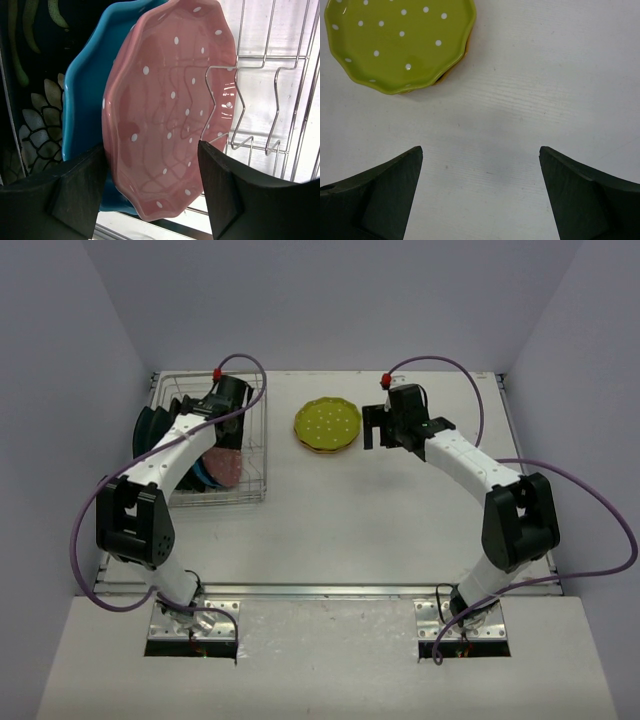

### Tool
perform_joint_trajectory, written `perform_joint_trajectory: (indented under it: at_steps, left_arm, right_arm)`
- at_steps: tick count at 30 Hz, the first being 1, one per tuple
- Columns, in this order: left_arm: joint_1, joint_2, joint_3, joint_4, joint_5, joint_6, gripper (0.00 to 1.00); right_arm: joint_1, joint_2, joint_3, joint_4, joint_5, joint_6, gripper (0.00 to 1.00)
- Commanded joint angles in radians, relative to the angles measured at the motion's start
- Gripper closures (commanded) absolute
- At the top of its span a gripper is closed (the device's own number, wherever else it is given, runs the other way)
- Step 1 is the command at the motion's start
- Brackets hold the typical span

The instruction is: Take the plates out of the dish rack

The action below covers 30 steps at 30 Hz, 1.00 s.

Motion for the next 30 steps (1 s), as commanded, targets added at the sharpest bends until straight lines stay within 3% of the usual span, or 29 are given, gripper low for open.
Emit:
perform_joint_trajectory:
  at_steps: [1, 4, 10, 19, 30]
  left_arm:
    - [0.006, -0.010, 0.010, 0.048, 0.119, -0.036, 0.47]
    - [0.008, -0.041, -0.005, 0.074, 0.172, -0.036, 0.57]
    - [0.008, -0.060, -0.012, 0.093, 0.202, -0.033, 0.67]
    - [0.008, -0.056, 0.020, 0.076, 0.154, -0.014, 0.99]
    - [0.002, -0.123, 0.150, 0.069, 0.059, 0.063, 1.00]
  right_arm:
    - [-0.001, -0.043, -0.010, 0.037, -0.004, 0.005, 0.01]
    - [-0.001, -0.044, -0.012, 0.039, -0.011, 0.009, 0.01]
    - [-0.001, -0.041, -0.011, 0.040, -0.019, 0.011, 0.01]
    - [0.001, -0.044, -0.010, 0.039, -0.021, 0.004, 0.01]
    - [-0.001, -0.035, 0.017, 0.036, -0.037, 0.015, 0.01]
